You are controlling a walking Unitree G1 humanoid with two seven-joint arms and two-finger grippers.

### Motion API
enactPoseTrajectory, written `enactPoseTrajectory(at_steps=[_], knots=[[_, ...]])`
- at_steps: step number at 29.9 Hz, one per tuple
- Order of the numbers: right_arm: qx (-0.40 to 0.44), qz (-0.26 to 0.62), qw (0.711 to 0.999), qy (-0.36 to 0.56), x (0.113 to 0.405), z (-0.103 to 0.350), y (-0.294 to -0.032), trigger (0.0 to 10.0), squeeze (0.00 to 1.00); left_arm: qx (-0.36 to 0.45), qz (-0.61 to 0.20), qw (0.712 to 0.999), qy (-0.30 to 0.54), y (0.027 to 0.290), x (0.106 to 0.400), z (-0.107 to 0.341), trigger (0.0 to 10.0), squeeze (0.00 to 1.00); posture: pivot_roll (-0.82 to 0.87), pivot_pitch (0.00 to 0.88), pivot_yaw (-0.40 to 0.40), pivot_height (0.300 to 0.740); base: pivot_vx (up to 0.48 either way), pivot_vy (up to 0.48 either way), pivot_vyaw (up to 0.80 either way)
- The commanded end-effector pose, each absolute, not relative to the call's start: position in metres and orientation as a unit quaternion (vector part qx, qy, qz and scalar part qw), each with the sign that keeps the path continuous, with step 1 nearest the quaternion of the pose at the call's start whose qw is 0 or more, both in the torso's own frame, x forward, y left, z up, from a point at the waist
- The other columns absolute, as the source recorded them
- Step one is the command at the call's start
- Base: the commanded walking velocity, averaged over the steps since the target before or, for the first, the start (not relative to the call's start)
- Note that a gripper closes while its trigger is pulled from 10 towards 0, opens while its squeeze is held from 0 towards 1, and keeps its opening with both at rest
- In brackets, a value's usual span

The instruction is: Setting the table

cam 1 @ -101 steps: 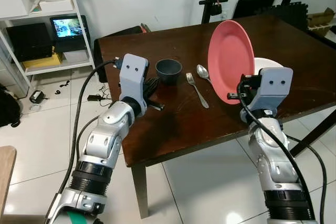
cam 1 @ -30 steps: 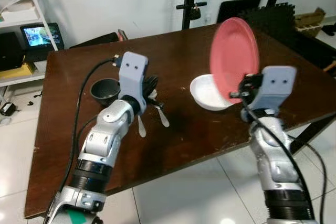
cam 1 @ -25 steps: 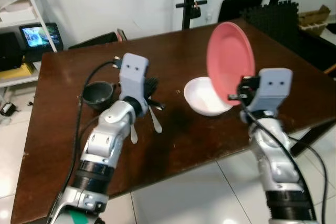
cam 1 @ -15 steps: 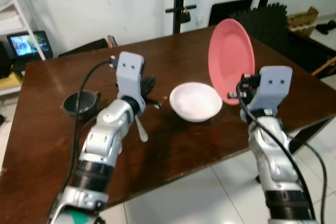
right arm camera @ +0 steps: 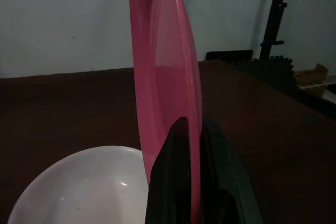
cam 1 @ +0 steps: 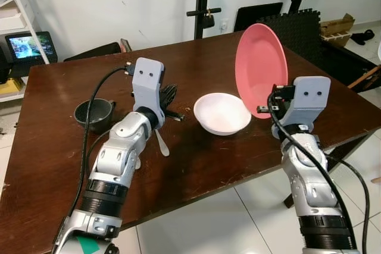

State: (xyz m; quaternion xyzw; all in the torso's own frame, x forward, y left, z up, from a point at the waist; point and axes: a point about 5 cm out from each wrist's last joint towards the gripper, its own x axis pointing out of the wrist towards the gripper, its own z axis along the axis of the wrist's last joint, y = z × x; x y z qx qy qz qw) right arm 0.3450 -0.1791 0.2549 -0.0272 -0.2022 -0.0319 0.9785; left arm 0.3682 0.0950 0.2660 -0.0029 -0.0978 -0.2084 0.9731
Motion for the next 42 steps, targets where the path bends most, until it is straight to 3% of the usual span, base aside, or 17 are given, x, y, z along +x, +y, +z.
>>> enactPoseTrajectory(at_steps=[1, 6, 13, 19, 22, 25, 29, 33, 35, 42], knots=[[-0.026, -0.029, 0.977, -0.211, 0.344, 0.258, -0.178, 10.0, 0.0, -0.001, -0.214, 0.973, -0.082, 0.094, 0.368, 0.259, 10.0, 0.0, -0.05, 0.139, 0.089, 0.74, 0.0, 0.0, 0.0], [-0.015, 0.003, 0.977, -0.211, 0.343, 0.261, -0.171, 10.0, 0.0, 0.057, -0.226, 0.969, -0.085, 0.116, 0.372, 0.267, 10.0, 0.0, -0.04, 0.153, 0.094, 0.74, 0.0, 0.0, 0.0], [-0.019, 0.085, 0.978, -0.192, 0.347, 0.268, -0.152, 10.0, 0.0, 0.055, -0.178, 0.977, -0.102, 0.145, 0.377, 0.284, 10.0, 0.0, -0.05, 0.176, 0.103, 0.74, 0.0, 0.0, 0.0], [0.036, 0.164, 0.979, -0.112, 0.377, 0.278, -0.136, 10.0, 0.0, 0.133, -0.219, 0.961, -0.107, 0.174, 0.371, 0.3, 10.0, 0.0, -0.05, 0.195, 0.084, 0.74, 0.0, 0.0, 0.0], [0.041, 0.172, 0.979, -0.104, 0.383, 0.28, -0.133, 10.0, 0.0, 0.133, -0.222, 0.96, -0.11, 0.175, 0.37, 0.302, 10.0, 0.0, -0.05, 0.201, 0.076, 0.74, 0.0, 0.0, 0.0], [0.116, 0.166, 0.977, -0.062, 0.402, 0.283, -0.129, 10.0, 0.0, 0.123, -0.209, 0.963, -0.12, 0.177, 0.366, 0.303, 10.0, 0.0, -0.04, 0.216, 0.047, 0.74, 0.0, 0.0, 0.0], [0.166, 0.177, 0.969, -0.048, 0.405, 0.285, -0.126, 10.0, 0.0, 0.111, -0.197, 0.966, -0.126, 0.178, 0.364, 0.305, 10.0, 0.0, -0.03, 0.223, 0.037, 0.74, 0.0, 0.0, 0.0], [0.246, 0.182, 0.951, -0.045, 0.407, 0.289, -0.127, 10.0, 0.0, 0.109, -0.194, 0.966, -0.128, 0.18, 0.363, 0.306, 10.0, 0.0, -0.02, 0.226, 0.035, 0.74, 0.0, 0.0, 0.0], [0.336, 0.177, 0.924, -0.033, 0.413, 0.291, -0.131, 10.0, 0.0, 0.108, -0.196, 0.966, -0.13, 0.18, 0.362, 0.307, 10.0, 0.0, -0.02, 0.225, 0.033, 0.74, 0.0, 0.0, 0.0], [0.353, 0.208, 0.912, -0.016, 0.416, 0.288, -0.119, 10.0, 0.0, 0.106, -0.2, 0.965, -0.132, 0.173, 0.36, 0.307, 10.0, 0.0, 0.0, 0.224, 0.025, 0.74, 0.0, 0.0, 0.0]])
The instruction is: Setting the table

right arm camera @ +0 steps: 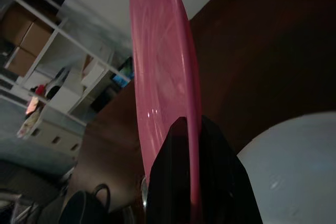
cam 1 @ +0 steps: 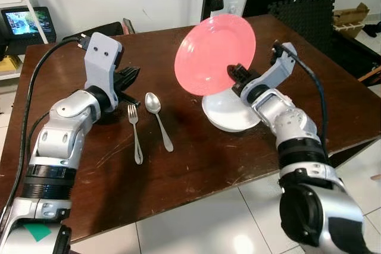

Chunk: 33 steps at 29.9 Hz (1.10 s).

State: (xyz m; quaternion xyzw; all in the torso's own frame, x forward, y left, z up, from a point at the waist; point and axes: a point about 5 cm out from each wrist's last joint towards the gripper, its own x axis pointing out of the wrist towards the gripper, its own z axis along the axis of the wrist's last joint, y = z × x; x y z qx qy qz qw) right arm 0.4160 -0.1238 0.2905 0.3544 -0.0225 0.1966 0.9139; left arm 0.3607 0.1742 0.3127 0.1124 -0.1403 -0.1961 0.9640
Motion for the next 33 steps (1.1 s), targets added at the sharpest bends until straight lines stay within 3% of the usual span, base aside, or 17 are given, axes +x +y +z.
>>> enactPoseTrajectory(at_steps=[1, 7, 8, 14, 17, 21, 28, 30, 31, 33], knots=[[0.338, 0.213, 0.916, -0.019, 0.415, 0.288, -0.118, 10.0, 0.0, 0.106, -0.2, 0.965, -0.131, 0.173, 0.359, 0.306, 10.0, 0.0, 0.0, 0.225, 0.023, 0.74, 0.0, 0.0, 0.0], [0.246, 0.257, 0.932, -0.061, 0.408, 0.3, -0.115, 10.0, 0.0, 0.101, -0.203, 0.966, -0.127, 0.169, 0.357, 0.303, 10.0, 0.0, -0.01, 0.222, 0.026, 0.74, 0.0, 0.0, 0.0], [0.168, 0.293, 0.938, -0.076, 0.402, 0.302, -0.11, 10.0, 0.0, 0.096, -0.207, 0.966, -0.125, 0.165, 0.358, 0.301, 10.0, 0.0, -0.01, 0.218, 0.027, 0.74, 0.0, 0.0, 0.0], [0.07, 0.35, 0.934, -0.024, 0.387, 0.278, -0.095, 10.0, 0.0, 0.091, -0.215, 0.964, -0.124, 0.159, 0.358, 0.298, 10.0, 0.0, -0.01, 0.211, 0.035, 0.74, 0.0, 0.0, 0.0], [0.057, 0.332, 0.942, 0.007, 0.384, 0.262, -0.088, 10.0, 0.0, 0.09, -0.217, 0.964, -0.123, 0.157, 0.359, 0.297, 10.0, 0.0, -0.01, 0.205, 0.036, 0.74, 0.0, 0.0, 0.0], [0.093, 0.261, 0.96, 0.043, 0.386, 0.247, -0.094, 10.0, 0.0, 0.086, -0.218, 0.964, -0.126, 0.153, 0.359, 0.297, 10.0, 0.0, -0.01, 0.198, 0.037, 0.74, 0.0, 0.0, 0.0], [0.165, 0.235, 0.954, 0.08, 0.38, 0.235, -0.104, 10.0, 0.0, 0.082, -0.218, 0.964, -0.127, 0.151, 0.359, 0.297, 10.0, 0.0, -0.02, 0.201, 0.033, 0.74, 0.0, 0.0, 0.0], [0.236, 0.194, 0.949, 0.079, 0.385, 0.235, -0.118, 10.0, 0.0, 0.082, -0.218, 0.964, -0.126, 0.151, 0.359, 0.297, 10.0, 0.0, -0.02, 0.203, 0.032, 0.74, 0.0, 0.0, 0.0], [0.309, 0.177, 0.932, 0.068, 0.389, 0.242, -0.13, 10.0, 0.0, 0.08, -0.219, 0.964, -0.126, 0.15, 0.359, 0.297, 10.0, 0.0, -0.02, 0.203, 0.03, 0.74, 0.0, 0.0, 0.0], [0.357, 0.182, 0.914, 0.061, 0.389, 0.248, -0.136, 10.0, 0.0, 0.079, -0.219, 0.964, -0.126, 0.15, 0.359, 0.297, 10.0, 0.0, -0.02, 0.203, 0.03, 0.74, 0.0, 0.0, 0.0]])
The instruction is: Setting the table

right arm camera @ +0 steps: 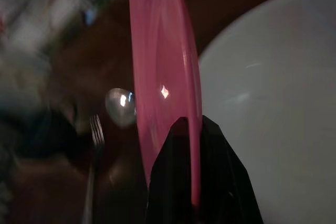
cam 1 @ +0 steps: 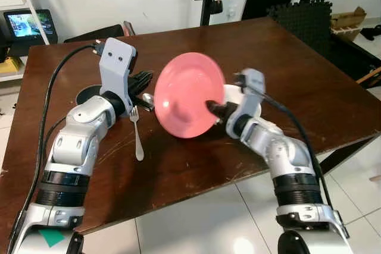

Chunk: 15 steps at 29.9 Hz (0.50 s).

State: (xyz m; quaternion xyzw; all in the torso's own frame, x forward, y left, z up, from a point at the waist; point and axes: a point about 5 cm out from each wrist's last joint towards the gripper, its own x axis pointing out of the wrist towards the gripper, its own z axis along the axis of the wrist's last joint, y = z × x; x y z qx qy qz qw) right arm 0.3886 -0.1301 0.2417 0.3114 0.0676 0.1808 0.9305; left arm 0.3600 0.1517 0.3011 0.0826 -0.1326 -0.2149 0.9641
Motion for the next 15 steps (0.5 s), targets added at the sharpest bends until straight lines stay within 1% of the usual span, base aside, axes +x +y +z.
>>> enactPoseTrajectory(at_steps=[1, 5, 10, 15], knots=[[0.371, 0.184, 0.908, 0.06, 0.388, 0.25, -0.137, 10.0, 0.0, 0.079, -0.22, 0.964, -0.127, 0.149, 0.359, 0.296, 10.0, 0.0, -0.02, 0.203, 0.028, 0.74, 0.0, 0.0, 0.0], [0.402, 0.21, 0.891, 0.039, 0.38, 0.259, -0.138, 10.0, 0.0, 0.076, -0.223, 0.964, -0.125, 0.147, 0.358, 0.295, 10.0, 0.0, -0.03, 0.209, 0.029, 0.74, 0.0, 0.0, 0.0], [0.402, 0.23, 0.886, 0.019, 0.369, 0.267, -0.137, 10.0, 0.0, 0.074, -0.225, 0.963, -0.124, 0.145, 0.357, 0.295, 10.0, 0.0, -0.03, 0.212, 0.029, 0.74, 0.0, 0.0, 0.0], [0.416, 0.212, 0.884, 0.018, 0.364, 0.266, -0.144, 10.0, 0.0, 0.072, -0.227, 0.963, -0.124, 0.144, 0.358, 0.294, 10.0, 0.0, -0.03, 0.213, 0.031, 0.74, 0.0, 0.0, 0.0]])
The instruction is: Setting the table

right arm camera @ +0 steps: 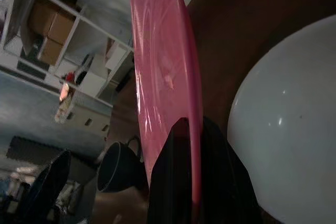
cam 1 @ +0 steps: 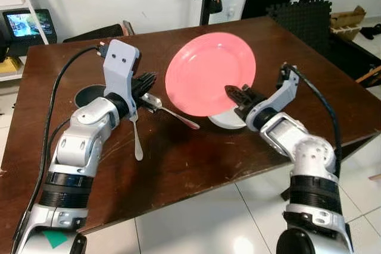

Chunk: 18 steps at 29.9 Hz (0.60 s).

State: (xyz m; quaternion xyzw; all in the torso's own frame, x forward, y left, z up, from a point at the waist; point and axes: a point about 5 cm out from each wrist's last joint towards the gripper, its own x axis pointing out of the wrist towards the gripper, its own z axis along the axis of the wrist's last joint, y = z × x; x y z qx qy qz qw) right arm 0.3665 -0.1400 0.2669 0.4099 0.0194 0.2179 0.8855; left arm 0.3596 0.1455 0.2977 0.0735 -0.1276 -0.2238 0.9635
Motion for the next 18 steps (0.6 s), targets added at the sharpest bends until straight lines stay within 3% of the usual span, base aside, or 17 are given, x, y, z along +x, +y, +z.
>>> enactPoseTrajectory(at_steps=[1, 11, 18], knots=[[0.425, 0.209, 0.88, 0.019, 0.362, 0.266, -0.144, 10.0, 0.0, 0.072, -0.227, 0.963, -0.124, 0.144, 0.358, 0.294, 10.0, 0.0, -0.03, 0.214, 0.032, 0.74, 0.0, 0.0, 0.0], [0.41, 0.234, 0.871, 0.133, 0.334, 0.228, -0.096, 10.0, 0.0, 0.069, -0.229, 0.963, -0.123, 0.142, 0.359, 0.293, 10.0, 0.0, -0.04, 0.219, 0.035, 0.74, 0.0, 0.0, 0.0], [0.387, 0.212, 0.877, 0.188, 0.33, 0.208, -0.088, 10.0, 0.0, 0.069, -0.23, 0.963, -0.122, 0.14, 0.359, 0.292, 10.0, 0.0, -0.03, 0.221, 0.037, 0.74, 0.0, 0.0, 0.0]])
